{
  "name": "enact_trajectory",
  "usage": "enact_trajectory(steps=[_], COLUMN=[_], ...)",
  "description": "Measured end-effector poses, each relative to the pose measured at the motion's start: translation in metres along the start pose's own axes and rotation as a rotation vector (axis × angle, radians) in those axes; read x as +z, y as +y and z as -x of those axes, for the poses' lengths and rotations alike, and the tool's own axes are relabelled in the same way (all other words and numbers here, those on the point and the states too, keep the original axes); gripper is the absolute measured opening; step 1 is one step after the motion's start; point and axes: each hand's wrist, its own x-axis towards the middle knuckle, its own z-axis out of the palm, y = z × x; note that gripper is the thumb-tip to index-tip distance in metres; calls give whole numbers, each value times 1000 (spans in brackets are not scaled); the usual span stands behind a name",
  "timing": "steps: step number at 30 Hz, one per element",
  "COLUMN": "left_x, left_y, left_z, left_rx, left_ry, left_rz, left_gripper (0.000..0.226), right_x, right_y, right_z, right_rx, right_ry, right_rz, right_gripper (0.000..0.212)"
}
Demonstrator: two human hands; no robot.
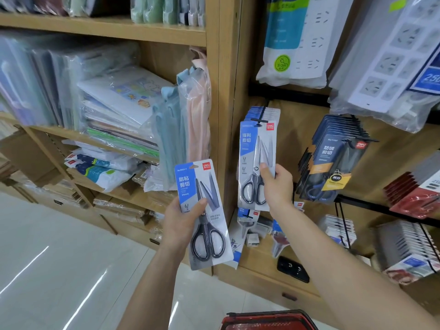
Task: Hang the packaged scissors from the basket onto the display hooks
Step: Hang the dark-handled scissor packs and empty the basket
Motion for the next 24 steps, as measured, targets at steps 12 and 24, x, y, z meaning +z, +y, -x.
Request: enact_trajectory(steps=[12,24], left_x=[2,26], left_y=[3,9], left_z=[5,2], left_rx=[-5,21], left_ry=[-29,-53], left_rz=[-24,-13], left_gripper=[14,14], right_x=[10,-15], right_y=[-12,-1], right_z=[-29,26], right_rx=[165,94], right_ry=[16,-229], right_rz=[7,138], right_gripper=[32,32])
